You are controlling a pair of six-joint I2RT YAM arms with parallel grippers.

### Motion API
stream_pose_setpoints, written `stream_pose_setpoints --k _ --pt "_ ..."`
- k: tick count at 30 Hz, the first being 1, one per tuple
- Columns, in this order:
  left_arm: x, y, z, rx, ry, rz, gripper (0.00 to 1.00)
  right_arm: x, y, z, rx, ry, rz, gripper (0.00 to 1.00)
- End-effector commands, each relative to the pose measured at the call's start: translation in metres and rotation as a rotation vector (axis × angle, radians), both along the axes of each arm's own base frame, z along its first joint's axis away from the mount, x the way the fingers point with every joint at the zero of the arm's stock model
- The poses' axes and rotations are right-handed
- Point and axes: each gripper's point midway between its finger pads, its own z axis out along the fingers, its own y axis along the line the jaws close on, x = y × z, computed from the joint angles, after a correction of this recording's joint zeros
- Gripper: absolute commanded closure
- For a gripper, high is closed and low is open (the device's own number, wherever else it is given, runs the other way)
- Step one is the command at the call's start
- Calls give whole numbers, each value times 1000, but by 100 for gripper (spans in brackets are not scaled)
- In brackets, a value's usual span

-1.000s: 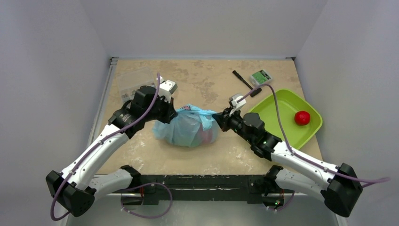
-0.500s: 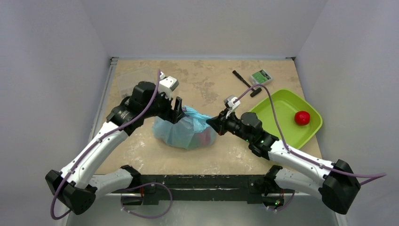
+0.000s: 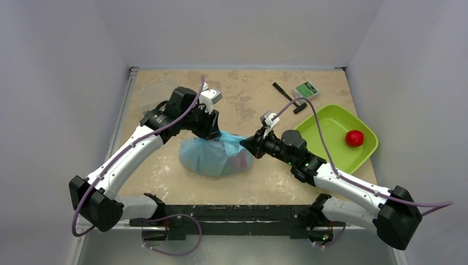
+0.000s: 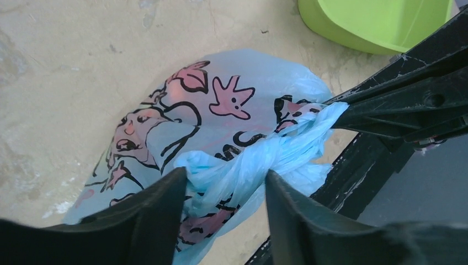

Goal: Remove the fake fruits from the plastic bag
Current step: Untie the plastic bag at the center of the board.

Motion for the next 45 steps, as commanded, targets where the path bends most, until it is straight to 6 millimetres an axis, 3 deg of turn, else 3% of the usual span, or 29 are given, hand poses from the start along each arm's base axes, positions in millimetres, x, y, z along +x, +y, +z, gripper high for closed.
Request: stream_pose_setpoints --k 1,4,7,9,12,17,19,24,28,30,35,39,43,45 --pt "5 8 12 -15 -95 31 74 1 -2 9 42 -19 -19 100" --pt "15 32 10 50 -151 160 86 11 -15 5 74 20 -134 100" --pt "19 53 12 85 -213 260 100 26 -48 -10 158 151 -389 100" --pt "18 59 14 81 -240 288 100 24 -60 -22 250 253 -455 98" --pt "15 59 18 66 -263 278 100 8 -48 -26 387 326 -356 91" --pt "11 50 18 36 -245 232 100 15 -43 -20 202 233 -318 80" --pt "10 49 18 34 -244 226 100 21 -46 -10 107 168 -318 71" --pt "9 46 18 26 -236 214 100 22 -37 24 -38 10 -197 28" --pt "7 44 17 16 -227 202 100 32 -23 35 -121 -29 -153 12" --pt "7 43 18 12 -227 199 100 42 -17 35 -157 -27 -154 8" --pt "5 44 17 14 -227 198 100 63 7 45 -132 -8 -150 10" --pt "4 43 21 0 -245 188 100 61 32 52 -54 12 -68 14" --pt "1 37 24 -28 -255 150 95 49 50 54 30 35 35 36" --pt "-1 33 25 -42 -261 118 82 46 52 54 51 40 54 56"
